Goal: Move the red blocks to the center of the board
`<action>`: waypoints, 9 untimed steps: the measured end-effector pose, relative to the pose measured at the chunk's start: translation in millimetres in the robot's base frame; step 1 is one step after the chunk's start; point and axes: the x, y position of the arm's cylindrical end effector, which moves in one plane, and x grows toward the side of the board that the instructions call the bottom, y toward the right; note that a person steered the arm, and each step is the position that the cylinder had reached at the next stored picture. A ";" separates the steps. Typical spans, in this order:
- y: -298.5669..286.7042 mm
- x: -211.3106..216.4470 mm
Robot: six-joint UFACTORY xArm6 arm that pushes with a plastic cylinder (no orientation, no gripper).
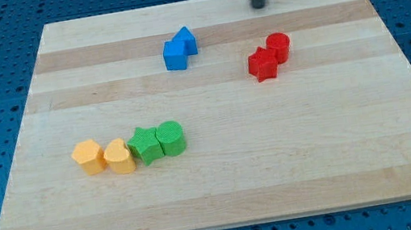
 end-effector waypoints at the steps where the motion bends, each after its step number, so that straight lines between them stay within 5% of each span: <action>1: 66.3 47.3; 2: 70.1 83.5; 4: 32.3 91.5; 8: -108.6 105.1; 9: -78.7 105.3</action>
